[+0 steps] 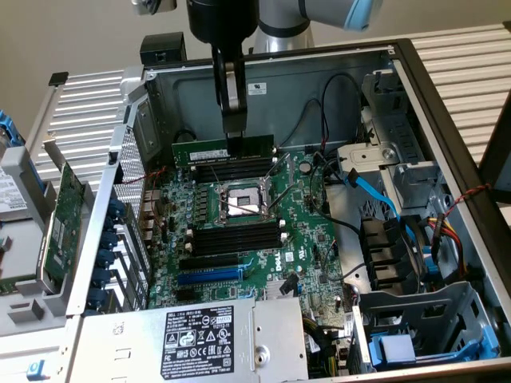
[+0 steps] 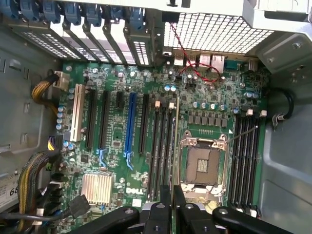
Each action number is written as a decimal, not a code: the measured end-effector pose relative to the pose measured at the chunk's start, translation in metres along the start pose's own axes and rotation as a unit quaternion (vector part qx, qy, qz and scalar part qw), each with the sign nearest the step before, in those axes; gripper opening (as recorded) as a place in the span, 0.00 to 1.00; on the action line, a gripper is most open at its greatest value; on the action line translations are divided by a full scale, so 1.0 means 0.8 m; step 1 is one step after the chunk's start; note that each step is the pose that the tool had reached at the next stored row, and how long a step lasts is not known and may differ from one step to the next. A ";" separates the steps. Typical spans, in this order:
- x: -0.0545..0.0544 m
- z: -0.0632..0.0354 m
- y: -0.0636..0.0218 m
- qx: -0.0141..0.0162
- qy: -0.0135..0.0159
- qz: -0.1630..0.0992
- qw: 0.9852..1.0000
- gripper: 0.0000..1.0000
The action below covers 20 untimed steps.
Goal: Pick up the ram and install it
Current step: 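Insert the ram into the slot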
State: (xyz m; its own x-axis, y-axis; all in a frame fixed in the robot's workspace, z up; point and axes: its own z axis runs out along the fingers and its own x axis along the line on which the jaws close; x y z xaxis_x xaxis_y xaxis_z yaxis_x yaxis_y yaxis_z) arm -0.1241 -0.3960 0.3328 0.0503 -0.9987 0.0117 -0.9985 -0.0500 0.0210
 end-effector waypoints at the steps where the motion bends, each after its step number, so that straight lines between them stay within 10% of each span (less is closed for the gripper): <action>1: 0.000 0.000 0.000 -0.002 0.000 0.000 1.000 0.14; 8: 0.001 0.001 -0.001 -0.011 -0.001 0.000 1.000 0.14; 14: 0.002 0.004 -0.008 -0.035 -0.002 0.000 0.999 0.14; 17: 0.003 0.006 -0.009 -0.035 -0.002 0.000 0.999 0.14; 20: 0.003 0.008 -0.009 -0.027 -0.001 0.000 1.000 0.14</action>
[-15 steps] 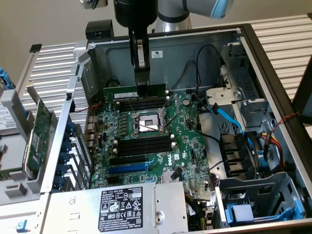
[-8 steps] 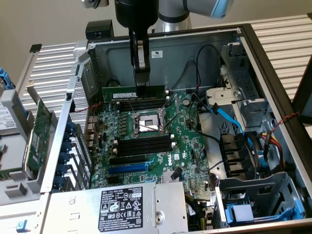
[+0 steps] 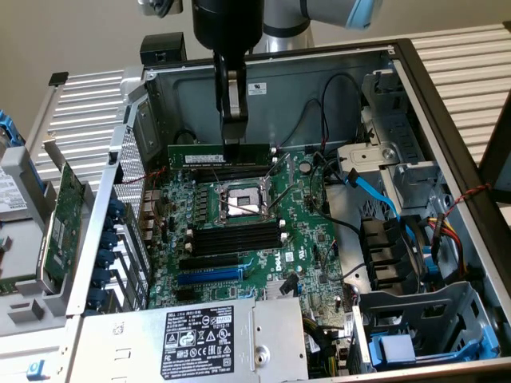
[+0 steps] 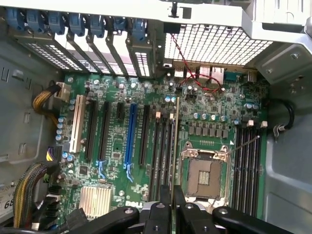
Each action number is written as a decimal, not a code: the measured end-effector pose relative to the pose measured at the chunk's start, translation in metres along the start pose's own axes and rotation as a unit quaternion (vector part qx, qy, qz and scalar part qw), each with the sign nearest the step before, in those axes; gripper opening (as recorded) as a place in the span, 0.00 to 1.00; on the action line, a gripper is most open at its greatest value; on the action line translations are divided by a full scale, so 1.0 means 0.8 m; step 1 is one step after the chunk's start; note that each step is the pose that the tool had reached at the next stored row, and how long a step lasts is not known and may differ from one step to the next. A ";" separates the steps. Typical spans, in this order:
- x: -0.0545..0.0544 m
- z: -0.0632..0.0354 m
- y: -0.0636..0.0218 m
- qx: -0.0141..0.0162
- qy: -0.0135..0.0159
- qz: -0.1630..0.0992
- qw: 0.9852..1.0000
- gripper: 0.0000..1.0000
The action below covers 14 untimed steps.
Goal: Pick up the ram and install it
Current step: 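Insert the ram into the slot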
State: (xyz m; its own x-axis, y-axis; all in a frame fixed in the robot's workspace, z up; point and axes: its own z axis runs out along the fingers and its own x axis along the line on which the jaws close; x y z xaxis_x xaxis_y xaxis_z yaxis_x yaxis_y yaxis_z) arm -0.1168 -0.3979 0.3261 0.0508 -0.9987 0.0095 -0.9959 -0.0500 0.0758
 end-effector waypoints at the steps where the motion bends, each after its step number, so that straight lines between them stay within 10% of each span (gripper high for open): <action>1: 0.000 0.000 0.000 0.005 0.001 0.000 1.000 0.14; 4: 0.000 0.003 0.000 0.016 0.002 0.001 1.000 0.14; 10: 0.003 0.011 -0.001 0.019 0.002 0.002 1.000 0.14; 14: 0.004 0.014 -0.001 0.028 0.002 0.004 1.000 0.14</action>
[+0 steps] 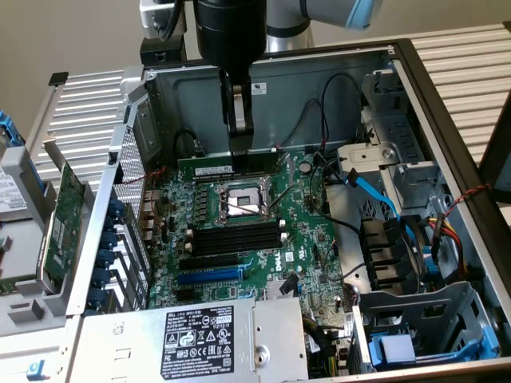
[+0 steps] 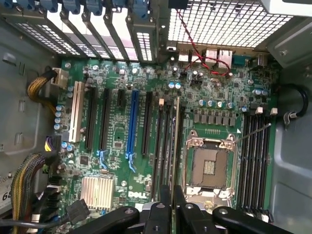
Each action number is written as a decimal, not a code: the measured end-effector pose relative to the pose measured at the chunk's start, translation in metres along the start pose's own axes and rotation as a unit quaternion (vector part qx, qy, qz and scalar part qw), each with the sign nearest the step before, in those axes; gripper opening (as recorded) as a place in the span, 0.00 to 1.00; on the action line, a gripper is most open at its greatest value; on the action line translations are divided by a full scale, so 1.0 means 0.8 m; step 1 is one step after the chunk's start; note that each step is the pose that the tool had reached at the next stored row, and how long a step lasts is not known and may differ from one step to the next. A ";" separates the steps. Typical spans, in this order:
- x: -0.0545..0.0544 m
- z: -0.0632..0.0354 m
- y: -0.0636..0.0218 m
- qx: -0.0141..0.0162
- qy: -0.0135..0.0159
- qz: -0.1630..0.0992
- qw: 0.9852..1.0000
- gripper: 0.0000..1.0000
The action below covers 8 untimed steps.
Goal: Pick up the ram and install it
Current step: 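Insert the ram into the slot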
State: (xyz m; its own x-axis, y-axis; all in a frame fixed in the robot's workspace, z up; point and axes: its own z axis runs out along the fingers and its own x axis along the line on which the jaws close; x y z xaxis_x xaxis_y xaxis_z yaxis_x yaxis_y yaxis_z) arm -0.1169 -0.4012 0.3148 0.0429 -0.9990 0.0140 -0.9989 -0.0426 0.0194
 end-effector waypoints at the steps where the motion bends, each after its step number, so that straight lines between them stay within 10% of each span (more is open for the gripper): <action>1: 0.000 0.001 0.000 0.002 0.000 0.001 1.000 0.14; 8: 0.002 0.003 0.000 0.003 -0.001 0.003 1.000 0.14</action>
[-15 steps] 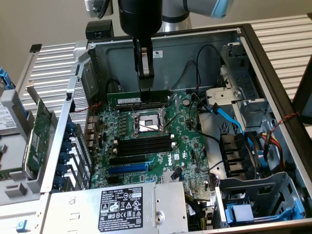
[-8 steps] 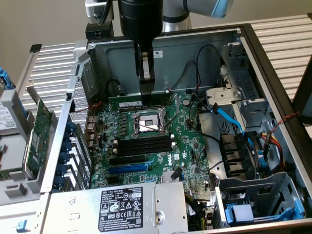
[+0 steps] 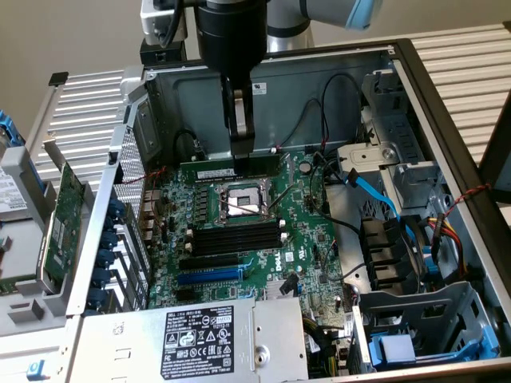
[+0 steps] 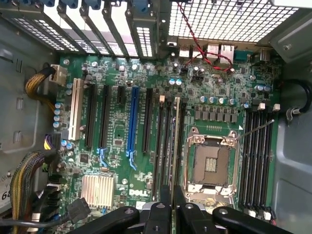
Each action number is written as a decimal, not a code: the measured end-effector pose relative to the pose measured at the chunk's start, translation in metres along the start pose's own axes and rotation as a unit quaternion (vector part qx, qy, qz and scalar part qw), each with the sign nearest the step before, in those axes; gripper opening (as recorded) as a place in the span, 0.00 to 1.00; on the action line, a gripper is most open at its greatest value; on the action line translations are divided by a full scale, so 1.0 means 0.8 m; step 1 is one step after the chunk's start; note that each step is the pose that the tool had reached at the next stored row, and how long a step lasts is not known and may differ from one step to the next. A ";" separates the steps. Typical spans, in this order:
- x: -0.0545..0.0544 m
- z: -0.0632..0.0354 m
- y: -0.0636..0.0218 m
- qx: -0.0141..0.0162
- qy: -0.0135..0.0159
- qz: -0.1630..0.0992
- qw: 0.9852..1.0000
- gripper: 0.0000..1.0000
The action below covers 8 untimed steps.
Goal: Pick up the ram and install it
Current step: 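Insert the ram into the slot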
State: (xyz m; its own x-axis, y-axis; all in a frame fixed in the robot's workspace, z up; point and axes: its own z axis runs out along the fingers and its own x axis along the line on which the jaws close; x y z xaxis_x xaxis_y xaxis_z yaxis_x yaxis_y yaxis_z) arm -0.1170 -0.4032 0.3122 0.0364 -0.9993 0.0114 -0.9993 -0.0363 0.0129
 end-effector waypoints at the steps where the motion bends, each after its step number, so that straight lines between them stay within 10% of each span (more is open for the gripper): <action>1: 0.000 0.000 0.000 0.000 0.000 0.000 1.000 0.14; 8: 0.000 0.007 0.002 0.003 -0.002 0.000 1.000 0.14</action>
State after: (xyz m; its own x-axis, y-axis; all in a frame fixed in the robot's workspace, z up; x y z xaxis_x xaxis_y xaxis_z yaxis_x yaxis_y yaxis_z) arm -0.1185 -0.4037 0.3068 0.0360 -0.9993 0.0065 -0.9993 -0.0360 0.0067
